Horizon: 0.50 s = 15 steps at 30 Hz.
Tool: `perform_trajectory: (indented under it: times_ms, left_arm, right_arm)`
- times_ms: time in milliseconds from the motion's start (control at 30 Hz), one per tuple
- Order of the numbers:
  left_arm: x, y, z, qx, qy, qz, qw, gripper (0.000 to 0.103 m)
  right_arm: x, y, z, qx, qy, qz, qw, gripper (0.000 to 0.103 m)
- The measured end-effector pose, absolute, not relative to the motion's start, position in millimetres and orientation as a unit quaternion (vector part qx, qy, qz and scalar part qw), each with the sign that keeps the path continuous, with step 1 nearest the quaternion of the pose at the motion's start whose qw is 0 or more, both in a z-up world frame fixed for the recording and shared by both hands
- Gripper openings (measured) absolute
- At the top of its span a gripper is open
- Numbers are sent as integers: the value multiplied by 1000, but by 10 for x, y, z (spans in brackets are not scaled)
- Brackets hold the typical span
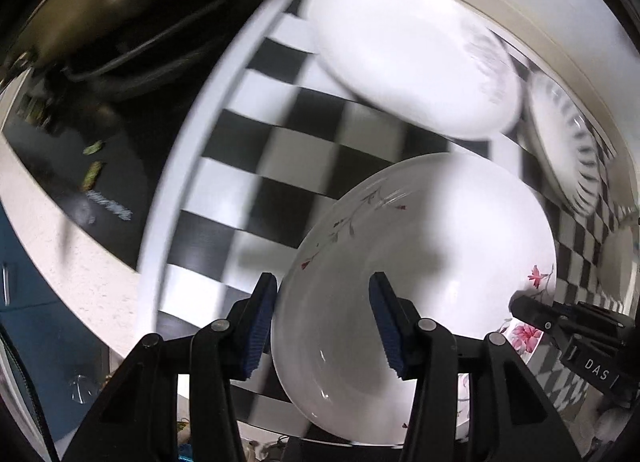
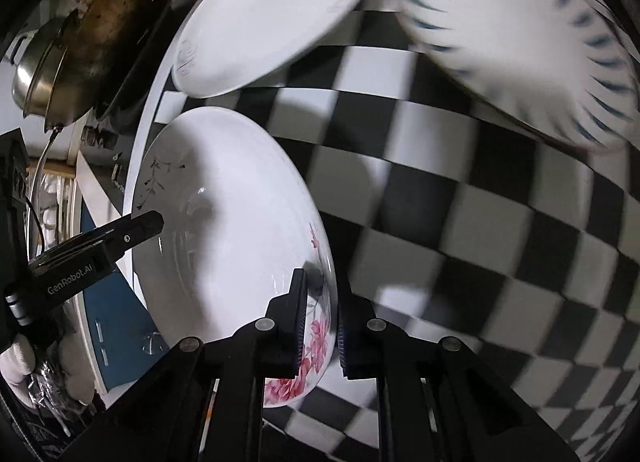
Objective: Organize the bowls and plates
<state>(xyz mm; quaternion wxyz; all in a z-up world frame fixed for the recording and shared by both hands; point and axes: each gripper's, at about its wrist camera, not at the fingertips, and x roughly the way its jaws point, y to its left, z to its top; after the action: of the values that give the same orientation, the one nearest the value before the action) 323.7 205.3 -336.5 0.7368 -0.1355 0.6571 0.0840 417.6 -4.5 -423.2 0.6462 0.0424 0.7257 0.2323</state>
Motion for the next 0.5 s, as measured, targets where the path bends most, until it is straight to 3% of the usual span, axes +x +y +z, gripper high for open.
perform_trajectory:
  times_ms: [333, 400, 500]
  left_arm:
    - [3382, 1284, -3145, -88, 660, 2, 746, 45]
    - [3409, 1063, -3095, -94, 659, -29, 745, 38]
    - [3592, 645, -3106, -101, 666, -83, 735, 36]
  right_arm:
    - [3946, -963, -3935, 87, 720, 166, 668, 15]
    - [3897, -1124, -3897, 101, 719, 152, 670, 14]
    - [3866, -1370, -3856, 160, 718, 159, 658, 11]
